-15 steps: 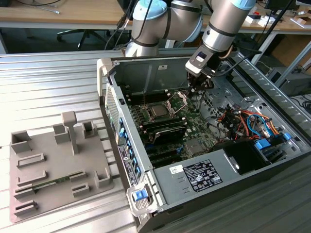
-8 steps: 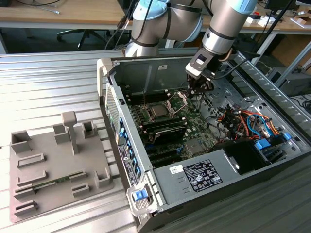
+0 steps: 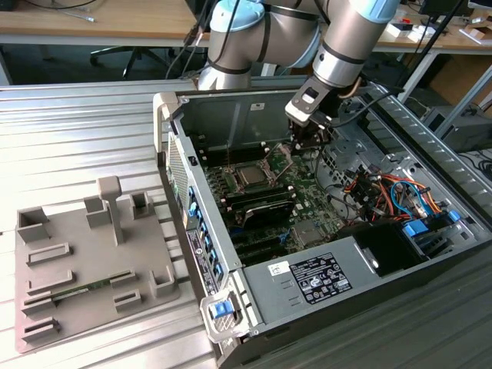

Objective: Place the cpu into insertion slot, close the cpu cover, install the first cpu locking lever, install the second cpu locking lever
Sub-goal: 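Close the cpu cover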

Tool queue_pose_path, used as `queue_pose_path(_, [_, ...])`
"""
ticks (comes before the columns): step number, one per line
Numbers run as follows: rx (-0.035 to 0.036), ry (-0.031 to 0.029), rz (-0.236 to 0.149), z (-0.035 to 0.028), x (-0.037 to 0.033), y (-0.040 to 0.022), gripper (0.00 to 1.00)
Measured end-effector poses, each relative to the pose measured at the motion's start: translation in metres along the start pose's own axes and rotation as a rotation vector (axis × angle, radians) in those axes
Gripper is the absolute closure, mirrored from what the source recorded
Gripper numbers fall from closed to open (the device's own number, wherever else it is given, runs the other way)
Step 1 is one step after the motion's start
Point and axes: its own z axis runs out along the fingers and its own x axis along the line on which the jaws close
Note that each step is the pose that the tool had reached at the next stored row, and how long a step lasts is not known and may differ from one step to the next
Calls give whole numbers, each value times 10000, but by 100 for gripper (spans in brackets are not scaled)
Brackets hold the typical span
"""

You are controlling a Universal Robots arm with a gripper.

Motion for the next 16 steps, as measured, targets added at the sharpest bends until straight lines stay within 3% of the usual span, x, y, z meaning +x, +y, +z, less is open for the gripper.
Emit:
queue_pose_path(4, [-3,24,-1,6,-1,-106,89])
queue_pose_path(8, [-28,40,-2,16,-3,-281,89])
queue_pose_path(16, [-28,84,-5,54,-3,-386,89])
